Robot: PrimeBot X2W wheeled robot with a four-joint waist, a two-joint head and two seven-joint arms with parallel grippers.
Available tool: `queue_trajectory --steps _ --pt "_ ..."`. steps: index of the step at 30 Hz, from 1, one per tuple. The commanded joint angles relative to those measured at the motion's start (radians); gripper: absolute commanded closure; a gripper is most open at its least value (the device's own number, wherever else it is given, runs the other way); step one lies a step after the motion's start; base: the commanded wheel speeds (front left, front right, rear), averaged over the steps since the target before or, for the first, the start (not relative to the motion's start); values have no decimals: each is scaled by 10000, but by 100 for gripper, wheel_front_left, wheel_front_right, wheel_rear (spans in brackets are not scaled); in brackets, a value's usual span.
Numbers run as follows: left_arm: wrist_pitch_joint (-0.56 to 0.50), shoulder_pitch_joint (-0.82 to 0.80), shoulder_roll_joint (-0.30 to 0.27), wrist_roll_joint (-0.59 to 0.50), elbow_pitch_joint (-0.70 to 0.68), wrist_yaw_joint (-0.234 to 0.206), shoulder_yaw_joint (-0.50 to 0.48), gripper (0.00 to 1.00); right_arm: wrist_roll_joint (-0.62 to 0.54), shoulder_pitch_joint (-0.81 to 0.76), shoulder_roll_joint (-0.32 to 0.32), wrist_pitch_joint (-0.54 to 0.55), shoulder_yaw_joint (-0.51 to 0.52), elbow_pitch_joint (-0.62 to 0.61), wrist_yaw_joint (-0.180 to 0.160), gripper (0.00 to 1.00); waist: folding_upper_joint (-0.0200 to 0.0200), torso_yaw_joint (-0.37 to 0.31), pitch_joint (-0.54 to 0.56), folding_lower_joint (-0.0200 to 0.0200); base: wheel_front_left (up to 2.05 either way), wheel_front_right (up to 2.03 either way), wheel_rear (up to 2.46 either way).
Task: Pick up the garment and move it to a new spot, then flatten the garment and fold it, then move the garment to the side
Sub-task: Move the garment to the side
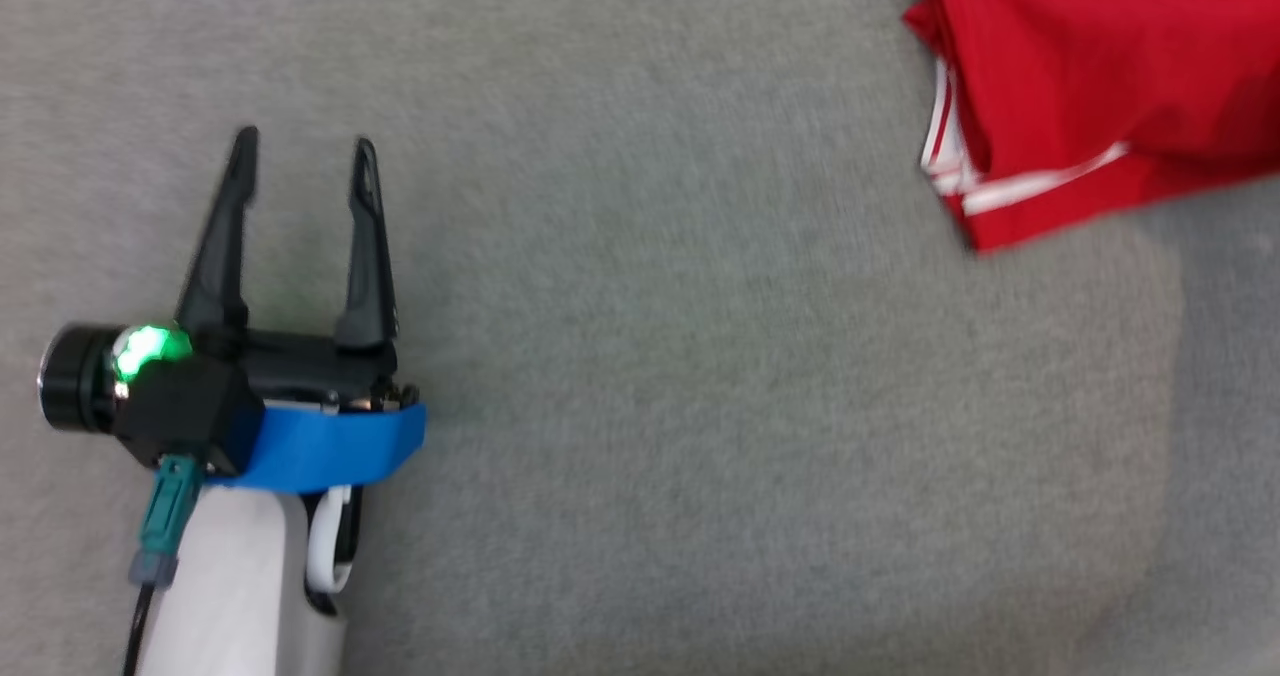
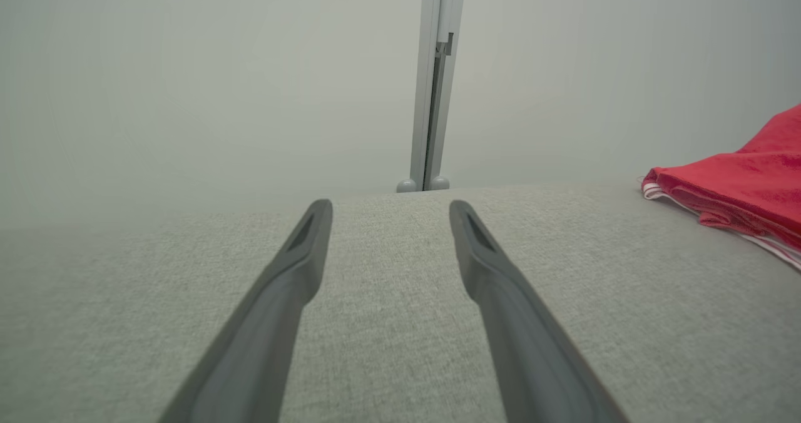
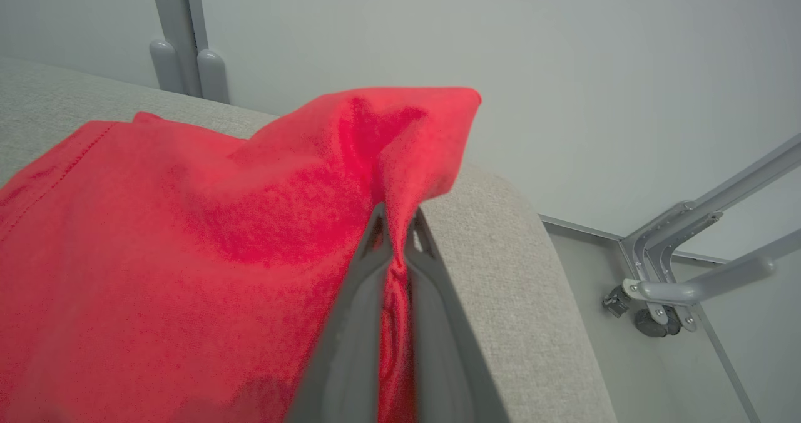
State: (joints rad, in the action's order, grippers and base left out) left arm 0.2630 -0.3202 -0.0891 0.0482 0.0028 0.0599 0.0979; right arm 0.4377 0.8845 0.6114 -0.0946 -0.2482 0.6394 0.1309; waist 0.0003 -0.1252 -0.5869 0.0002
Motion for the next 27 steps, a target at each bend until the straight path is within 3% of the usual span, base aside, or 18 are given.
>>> queue_trajectory --steps 1,5,11,17,27 --pt "23 -227 -129 -98 -172 26 -61 0 140 265 242 -23 3 -19 -2 100 -3 -195 -207 -2 0 0 0" --pt "24 -372 -322 -280 -589 52 -26 0 367 544 635 -177 90 70 -2 100 -3 -711 -664 -2 0 0 0" --pt "21 -459 -516 -416 -938 9 17 0 605 980 664 -350 -33 454 -2 100 -3 -1093 -999 -2 0 0 0" --pt "21 -476 -586 -407 -1185 -44 19 0 132 1927 459 -82 -563 890 -2 100 -3 -1056 -1108 -2 0 0 0" --pt "21 -355 -558 -342 -1586 -150 149 0 -887 3647 634 481 -721 2705 -3 100 -3 -660 -1311 -2 0 0 0"
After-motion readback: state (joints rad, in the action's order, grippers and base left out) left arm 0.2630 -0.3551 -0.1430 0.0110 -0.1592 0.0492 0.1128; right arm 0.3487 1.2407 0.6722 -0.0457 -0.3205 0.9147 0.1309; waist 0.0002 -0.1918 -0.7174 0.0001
